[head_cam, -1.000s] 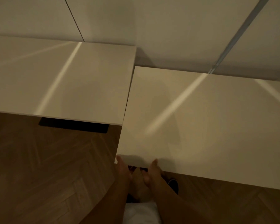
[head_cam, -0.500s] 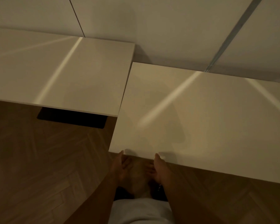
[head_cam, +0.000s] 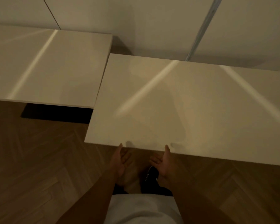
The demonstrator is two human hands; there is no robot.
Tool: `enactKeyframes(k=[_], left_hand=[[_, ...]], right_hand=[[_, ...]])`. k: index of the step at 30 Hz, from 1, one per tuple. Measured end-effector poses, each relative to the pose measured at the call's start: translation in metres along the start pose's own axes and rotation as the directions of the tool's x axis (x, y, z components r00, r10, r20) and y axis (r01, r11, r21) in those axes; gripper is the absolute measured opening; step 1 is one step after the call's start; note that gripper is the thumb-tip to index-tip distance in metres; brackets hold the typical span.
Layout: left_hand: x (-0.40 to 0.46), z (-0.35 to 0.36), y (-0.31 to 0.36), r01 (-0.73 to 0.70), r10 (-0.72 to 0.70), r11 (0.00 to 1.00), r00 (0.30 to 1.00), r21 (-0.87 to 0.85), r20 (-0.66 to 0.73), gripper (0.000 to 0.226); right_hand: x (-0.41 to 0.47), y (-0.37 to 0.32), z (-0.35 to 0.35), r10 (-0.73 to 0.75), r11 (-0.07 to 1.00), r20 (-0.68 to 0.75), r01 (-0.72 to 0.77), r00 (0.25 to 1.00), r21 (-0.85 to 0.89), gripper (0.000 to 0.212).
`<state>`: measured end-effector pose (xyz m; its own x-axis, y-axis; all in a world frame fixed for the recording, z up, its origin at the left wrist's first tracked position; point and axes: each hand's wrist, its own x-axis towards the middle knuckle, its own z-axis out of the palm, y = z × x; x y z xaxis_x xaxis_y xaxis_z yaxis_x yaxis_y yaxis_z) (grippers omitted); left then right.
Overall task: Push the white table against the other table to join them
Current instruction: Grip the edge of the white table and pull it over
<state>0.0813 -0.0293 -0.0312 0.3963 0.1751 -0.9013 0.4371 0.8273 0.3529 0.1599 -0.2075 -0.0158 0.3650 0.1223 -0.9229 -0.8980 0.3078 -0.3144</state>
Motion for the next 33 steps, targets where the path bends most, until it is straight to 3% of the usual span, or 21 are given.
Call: enactKeyframes(k=[2, 6, 7, 9, 10, 11, 12, 14, 16, 20, 27, 33], left_hand=[[0.0, 0.012, -0.008, 0.003, -0.003, 1.0, 1.0, -0.018, -0.017, 0.064], [-0.004, 0.036, -0.029, -0.005, 0.005, 0.999, 1.0, -0.034, 0.001, 0.056], [-0.005, 0.039, -0.033, -0.012, 0.013, 0.999, 1.0, -0.039, 0.013, 0.056], [-0.008, 0.044, -0.041, -0.02, 0.021, 0.999, 0.999, -0.045, 0.034, 0.06], [-0.008, 0.045, -0.045, -0.02, 0.021, 0.999, 0.998, -0.032, 0.051, 0.062], [-0.012, 0.047, -0.047, -0.015, 0.016, 1.0, 0.998, -0.01, 0.061, 0.062], [-0.013, 0.049, -0.051, -0.013, 0.012, 1.0, 0.997, 0.004, 0.073, 0.062], [-0.019, 0.053, -0.054, -0.008, 0.005, 1.0, 0.996, 0.025, 0.092, 0.055], [-0.023, 0.058, -0.057, -0.015, 0.012, 1.0, 0.994, 0.025, 0.113, 0.049], [-0.028, 0.068, -0.067, -0.017, 0.017, 1.0, 0.993, 0.005, 0.114, 0.067], [-0.027, 0.092, -0.091, -0.034, 0.035, 0.999, 0.995, -0.013, 0.095, 0.076], [-0.02, 0.155, -0.119, -0.011, 0.018, 0.986, 0.999, -0.166, 0.04, 0.08]], right_hand=[[0.0, -0.011, -0.016, -0.018, 1.0, 0.002, 0.018, 1.0, 0.023, 0.077], [-0.013, -0.022, -0.047, -0.097, 0.995, -0.008, 0.097, 0.995, 0.022, 0.077], [-0.016, -0.022, -0.056, -0.128, 0.992, -0.007, 0.128, 0.992, -0.023, 0.091], [-0.025, -0.025, -0.072, -0.229, 0.964, 0.041, 0.233, 0.972, -0.129, 0.149], [-0.028, -0.029, -0.078, -0.268, 0.942, 0.073, 0.277, 0.961, -0.187, 0.167], [-0.031, -0.03, -0.085, -0.272, 0.947, 0.074, 0.281, 0.959, -0.156, 0.168], [-0.036, -0.027, -0.09, -0.251, 0.961, 0.08, 0.258, 0.965, -0.096, 0.15], [-0.039, -0.028, -0.092, -0.172, 0.976, -0.046, 0.176, 0.984, 0.131, 0.096], [-0.038, -0.029, -0.099, -0.132, 0.967, -0.106, 0.151, 0.986, 0.203, 0.079], [-0.043, -0.04, -0.116, -0.167, 0.959, -0.145, 0.195, 0.975, 0.206, 0.081], [-0.045, -0.072, -0.15, -0.204, 0.94, -0.12, 0.228, 0.972, 0.252, 0.082], [-0.038, -0.116, -0.179, -0.185, 0.949, -0.15, 0.216, 0.971, 0.23, 0.082]])
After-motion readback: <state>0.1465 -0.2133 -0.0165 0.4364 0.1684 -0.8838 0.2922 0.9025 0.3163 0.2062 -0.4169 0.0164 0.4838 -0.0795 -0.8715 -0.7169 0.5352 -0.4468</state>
